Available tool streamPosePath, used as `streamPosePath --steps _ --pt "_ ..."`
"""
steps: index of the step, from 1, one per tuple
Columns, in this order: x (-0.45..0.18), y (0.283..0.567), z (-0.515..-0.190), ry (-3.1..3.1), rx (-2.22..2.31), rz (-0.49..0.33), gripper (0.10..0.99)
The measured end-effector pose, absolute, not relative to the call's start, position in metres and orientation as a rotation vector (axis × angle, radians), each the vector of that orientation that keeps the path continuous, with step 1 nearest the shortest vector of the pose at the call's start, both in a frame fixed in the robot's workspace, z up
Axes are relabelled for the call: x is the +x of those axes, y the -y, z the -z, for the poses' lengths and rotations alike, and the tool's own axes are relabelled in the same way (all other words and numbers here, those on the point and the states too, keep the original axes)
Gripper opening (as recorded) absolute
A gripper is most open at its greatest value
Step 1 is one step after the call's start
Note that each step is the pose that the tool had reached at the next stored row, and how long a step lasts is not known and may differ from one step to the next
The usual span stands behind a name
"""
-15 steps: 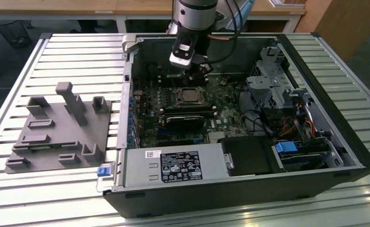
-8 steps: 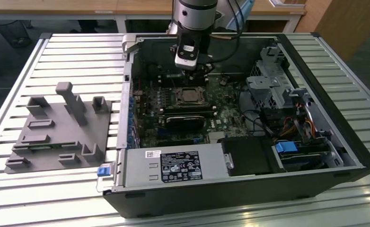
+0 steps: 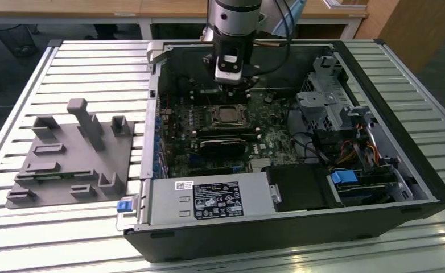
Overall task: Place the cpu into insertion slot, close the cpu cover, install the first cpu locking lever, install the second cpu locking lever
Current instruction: 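Install the first cpu locking lever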
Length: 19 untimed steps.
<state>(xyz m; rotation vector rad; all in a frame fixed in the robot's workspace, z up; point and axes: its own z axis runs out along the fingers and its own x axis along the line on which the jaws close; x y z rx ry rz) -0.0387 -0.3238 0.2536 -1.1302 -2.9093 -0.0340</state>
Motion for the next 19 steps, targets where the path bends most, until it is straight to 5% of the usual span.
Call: streamPosePath --steps 19 --pt "-0.0387 0.3238 -0.2530 3.044 -0.673 0.029 0.106"
